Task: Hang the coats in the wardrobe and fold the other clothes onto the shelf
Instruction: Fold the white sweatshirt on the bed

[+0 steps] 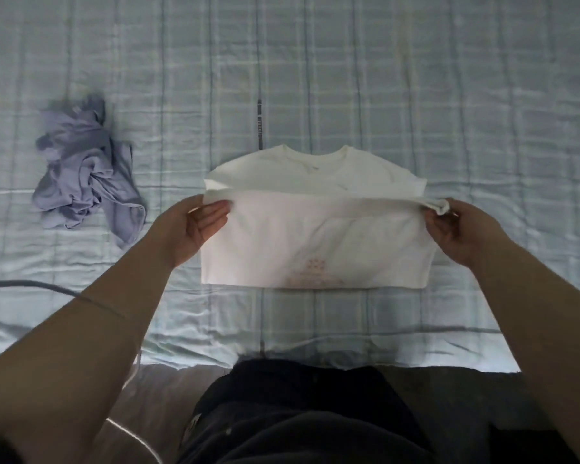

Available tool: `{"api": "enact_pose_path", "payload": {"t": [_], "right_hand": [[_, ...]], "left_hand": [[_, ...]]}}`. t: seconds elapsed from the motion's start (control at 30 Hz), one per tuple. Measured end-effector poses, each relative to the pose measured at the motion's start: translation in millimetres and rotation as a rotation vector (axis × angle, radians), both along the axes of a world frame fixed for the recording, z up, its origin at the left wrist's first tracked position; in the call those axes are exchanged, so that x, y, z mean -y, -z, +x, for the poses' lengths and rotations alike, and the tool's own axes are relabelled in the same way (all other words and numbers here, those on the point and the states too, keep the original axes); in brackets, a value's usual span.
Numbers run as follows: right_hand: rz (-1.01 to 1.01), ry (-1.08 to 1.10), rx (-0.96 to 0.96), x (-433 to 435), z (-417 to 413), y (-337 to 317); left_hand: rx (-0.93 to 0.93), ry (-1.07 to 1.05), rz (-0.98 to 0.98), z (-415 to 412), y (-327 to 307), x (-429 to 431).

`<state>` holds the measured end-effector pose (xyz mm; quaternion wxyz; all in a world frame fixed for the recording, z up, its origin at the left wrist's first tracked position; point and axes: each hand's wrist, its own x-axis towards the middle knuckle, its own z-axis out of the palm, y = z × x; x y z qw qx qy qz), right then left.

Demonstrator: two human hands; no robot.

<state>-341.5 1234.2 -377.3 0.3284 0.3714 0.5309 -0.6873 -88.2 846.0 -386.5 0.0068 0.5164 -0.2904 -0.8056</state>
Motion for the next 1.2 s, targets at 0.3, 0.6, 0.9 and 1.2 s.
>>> {"api": "enact_pose_path", "payload": {"t": [0.3,0.6,0.9,1.2], "right_hand": [[-0.036,-0.019,-0.063,68.6,-106.0,68.2],[0.107,-0.122,-0.074,104.6,-145.2,135.7],[0.550,-0.545,-0.647,105.3,-113.7,162.0],[1.213,-1.457,-1.028,83.0,-80.6,206.0]], "left_hand": [[0.019,-0.016,-0.166,-114.4,62.4,45.4],[0.122,0.060,-0.298,-163.0,120.4,57.1],[0.200,0.694,-0.989,-153.0,154.2,24.5],[0.532,1.285,-1.600,-129.7,202.8,11.2]]}}
